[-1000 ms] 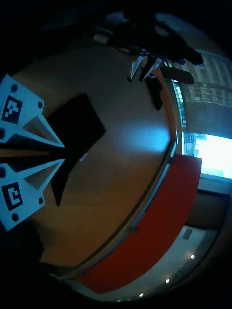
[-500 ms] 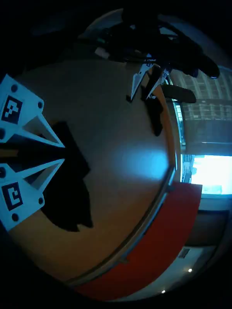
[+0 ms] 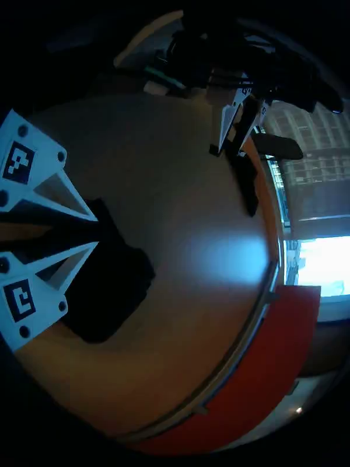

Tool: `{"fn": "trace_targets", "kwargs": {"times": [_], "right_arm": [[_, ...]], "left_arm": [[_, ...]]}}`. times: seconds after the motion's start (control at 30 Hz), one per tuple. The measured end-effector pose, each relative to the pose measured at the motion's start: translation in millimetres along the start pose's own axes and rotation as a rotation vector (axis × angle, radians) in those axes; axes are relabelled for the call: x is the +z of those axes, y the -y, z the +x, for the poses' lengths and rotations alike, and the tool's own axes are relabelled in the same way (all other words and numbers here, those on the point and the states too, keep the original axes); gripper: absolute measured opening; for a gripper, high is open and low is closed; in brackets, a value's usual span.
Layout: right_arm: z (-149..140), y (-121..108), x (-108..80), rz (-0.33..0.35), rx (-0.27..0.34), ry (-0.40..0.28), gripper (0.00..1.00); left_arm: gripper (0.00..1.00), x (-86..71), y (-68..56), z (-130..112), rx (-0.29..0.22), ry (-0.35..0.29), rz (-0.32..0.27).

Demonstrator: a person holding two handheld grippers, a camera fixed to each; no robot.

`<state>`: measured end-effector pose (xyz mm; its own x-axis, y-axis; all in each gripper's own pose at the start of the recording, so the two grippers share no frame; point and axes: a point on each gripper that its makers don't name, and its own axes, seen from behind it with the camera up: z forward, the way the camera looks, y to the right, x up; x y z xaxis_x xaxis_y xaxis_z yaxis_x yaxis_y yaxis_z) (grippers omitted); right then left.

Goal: Fold towel

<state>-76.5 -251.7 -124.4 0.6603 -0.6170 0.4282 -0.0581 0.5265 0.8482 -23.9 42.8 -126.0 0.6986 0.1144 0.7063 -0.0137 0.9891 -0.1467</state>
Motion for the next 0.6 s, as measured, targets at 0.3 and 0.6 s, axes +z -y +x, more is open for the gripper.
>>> {"fn": "trace_targets", "kwargs": {"times": [0.3, 0.6], "right_arm": [[-12, -11, -12.5, -0.042, 0.042, 0.006, 0.73], [-58, -24, -29.6, -0.101, 0.075, 0.070, 0.73]], "left_arm": [[0.87, -0.4, 0.4, 1, 0.008, 0.000, 0.001], [0.87, -0.7, 4.0, 0, 0.011, 0.000, 0.004]]}}
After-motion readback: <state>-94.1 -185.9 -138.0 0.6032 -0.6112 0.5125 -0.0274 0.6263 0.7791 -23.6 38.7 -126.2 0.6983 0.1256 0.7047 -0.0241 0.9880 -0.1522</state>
